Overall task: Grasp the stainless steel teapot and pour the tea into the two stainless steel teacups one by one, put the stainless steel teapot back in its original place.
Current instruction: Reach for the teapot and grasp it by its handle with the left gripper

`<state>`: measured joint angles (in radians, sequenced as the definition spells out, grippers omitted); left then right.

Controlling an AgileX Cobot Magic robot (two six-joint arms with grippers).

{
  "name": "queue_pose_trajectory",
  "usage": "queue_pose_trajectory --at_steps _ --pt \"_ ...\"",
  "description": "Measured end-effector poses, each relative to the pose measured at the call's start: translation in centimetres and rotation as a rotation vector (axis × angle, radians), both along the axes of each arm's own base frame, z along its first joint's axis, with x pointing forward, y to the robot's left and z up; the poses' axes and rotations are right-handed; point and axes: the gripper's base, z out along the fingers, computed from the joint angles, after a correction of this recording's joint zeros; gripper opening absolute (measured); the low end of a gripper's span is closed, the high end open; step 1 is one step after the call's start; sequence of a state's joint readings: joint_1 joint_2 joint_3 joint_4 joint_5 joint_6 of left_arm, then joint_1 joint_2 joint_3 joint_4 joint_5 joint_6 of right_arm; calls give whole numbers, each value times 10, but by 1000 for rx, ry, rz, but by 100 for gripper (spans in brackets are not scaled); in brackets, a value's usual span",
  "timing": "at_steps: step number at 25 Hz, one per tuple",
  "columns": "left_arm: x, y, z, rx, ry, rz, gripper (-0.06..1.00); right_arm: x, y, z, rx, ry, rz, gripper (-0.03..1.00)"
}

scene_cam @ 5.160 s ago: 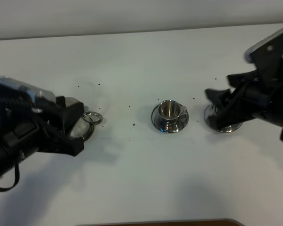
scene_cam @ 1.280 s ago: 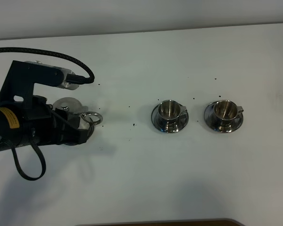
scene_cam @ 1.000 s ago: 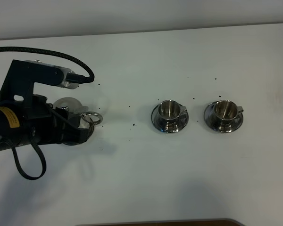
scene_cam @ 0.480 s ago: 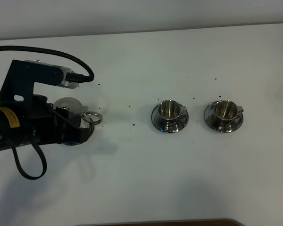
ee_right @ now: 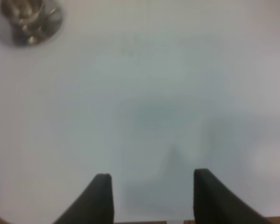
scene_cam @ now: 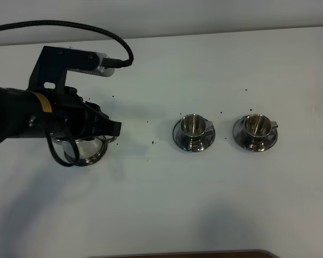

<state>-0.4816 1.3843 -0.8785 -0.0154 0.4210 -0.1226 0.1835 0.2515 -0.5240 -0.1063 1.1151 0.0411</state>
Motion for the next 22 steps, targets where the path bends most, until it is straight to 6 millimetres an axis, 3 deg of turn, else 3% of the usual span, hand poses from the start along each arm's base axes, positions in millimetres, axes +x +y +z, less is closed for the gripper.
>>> queue_pose_trajectory --at_steps 5,14,22 --pt "19 -10 -8 24 23 -16 36 -12 -2 2 14 -77 -10 40" --pt "37 -20 -13 51 40 -40 36 -39 -6 2 56 -245 -5 40" --pt "39 -21 -10 43 21 -41 36 -40 -5 2 67 -249 -1 39"
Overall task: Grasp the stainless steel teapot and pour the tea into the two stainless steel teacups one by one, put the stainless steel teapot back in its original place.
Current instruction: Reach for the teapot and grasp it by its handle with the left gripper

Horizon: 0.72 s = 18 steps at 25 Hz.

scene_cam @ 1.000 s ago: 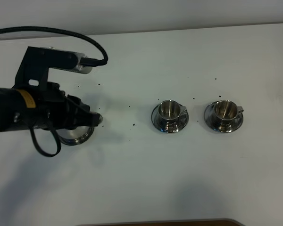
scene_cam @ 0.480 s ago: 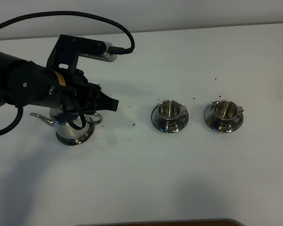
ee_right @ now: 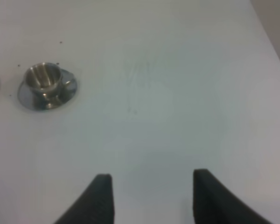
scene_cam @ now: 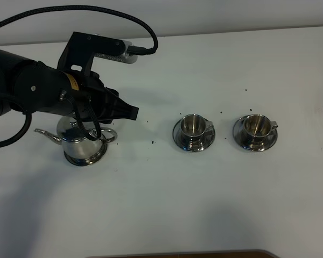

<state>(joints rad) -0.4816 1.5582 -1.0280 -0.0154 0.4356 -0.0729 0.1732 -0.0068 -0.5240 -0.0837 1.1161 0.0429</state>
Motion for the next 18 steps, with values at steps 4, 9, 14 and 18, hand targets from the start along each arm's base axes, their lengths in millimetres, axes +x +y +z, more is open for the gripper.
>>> queue_pose_trajectory --at_steps 4,9,14,18 --pt "3 -2 0 -8 -15 0 36 0 0 0 0 -1 0 39" --pt "21 -11 -10 15 30 0 36 0 0 0 0 -1 0 39" --pt "45 -23 -24 41 109 22 36 0 0 0 1 -1 1 39" --pt "59 -30 -30 30 123 70 36 0 0 0 0 -1 1 39"
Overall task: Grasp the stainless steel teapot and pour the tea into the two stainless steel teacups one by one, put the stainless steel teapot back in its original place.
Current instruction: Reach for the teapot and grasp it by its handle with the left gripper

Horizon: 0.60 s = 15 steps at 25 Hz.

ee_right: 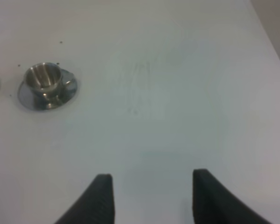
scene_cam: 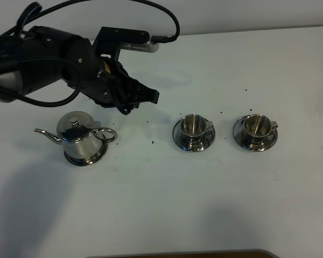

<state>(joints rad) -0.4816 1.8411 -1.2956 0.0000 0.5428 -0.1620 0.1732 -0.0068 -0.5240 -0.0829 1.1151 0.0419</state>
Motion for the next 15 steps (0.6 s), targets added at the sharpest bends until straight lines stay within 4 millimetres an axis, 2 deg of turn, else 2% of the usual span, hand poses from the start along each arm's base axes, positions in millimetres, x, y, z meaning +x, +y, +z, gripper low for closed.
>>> queue_pose_trajectory --at_steps 7,15 --pt "7 -3 -21 18 75 56 35 0 0 0 1 0 0 39" --pt "13 2 -45 107 108 108 33 0 0 0 1 0 0 39"
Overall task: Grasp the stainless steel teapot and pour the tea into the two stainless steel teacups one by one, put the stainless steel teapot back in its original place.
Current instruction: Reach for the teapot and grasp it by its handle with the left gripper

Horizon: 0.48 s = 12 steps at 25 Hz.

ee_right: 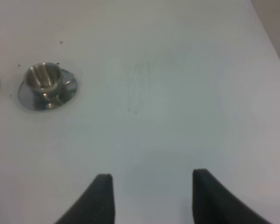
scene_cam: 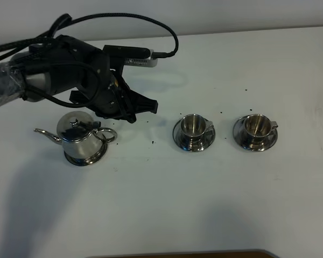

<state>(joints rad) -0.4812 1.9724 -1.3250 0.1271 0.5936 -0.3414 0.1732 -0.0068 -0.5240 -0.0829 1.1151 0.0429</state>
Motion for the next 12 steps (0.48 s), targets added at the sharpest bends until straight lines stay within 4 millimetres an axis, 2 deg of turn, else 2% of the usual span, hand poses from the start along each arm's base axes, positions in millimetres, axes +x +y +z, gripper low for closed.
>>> queue_pose_trajectory --at_steps 4,12 --pt "2 0 -17 25 30 7 33 0 0 0 0 0 0 39" --pt "1 0 -18 33 44 0 33 0 0 0 -1 0 0 39"
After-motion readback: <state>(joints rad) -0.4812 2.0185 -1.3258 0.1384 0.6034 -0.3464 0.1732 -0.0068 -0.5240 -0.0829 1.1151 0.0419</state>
